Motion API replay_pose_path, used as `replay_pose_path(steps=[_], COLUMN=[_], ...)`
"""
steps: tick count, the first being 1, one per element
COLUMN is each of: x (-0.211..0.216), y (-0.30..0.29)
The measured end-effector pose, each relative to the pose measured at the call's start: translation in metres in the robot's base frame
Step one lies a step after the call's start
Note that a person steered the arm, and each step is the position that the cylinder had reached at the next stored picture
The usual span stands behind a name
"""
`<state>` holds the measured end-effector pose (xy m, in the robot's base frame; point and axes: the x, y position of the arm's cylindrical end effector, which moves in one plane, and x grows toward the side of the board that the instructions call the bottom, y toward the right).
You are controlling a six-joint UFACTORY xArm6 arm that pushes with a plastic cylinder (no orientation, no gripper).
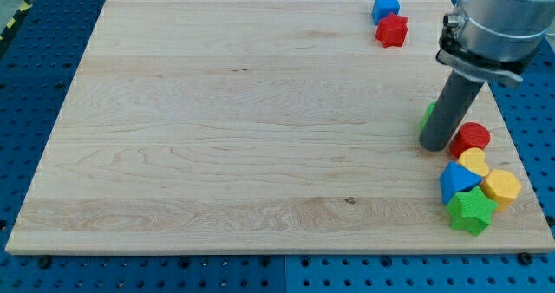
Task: Slide the green circle towards the red star
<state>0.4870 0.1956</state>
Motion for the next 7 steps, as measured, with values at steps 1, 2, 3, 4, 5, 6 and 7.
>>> replay_pose_path(steps=[1, 2, 3, 4, 5, 6, 7], x=[-0.023, -0.053, -0.084, -0.097, -0.07, -0.072, -0.097], y=[0.01, 0.017, 0.021, 0.023, 0.058, 0.11, 0.119])
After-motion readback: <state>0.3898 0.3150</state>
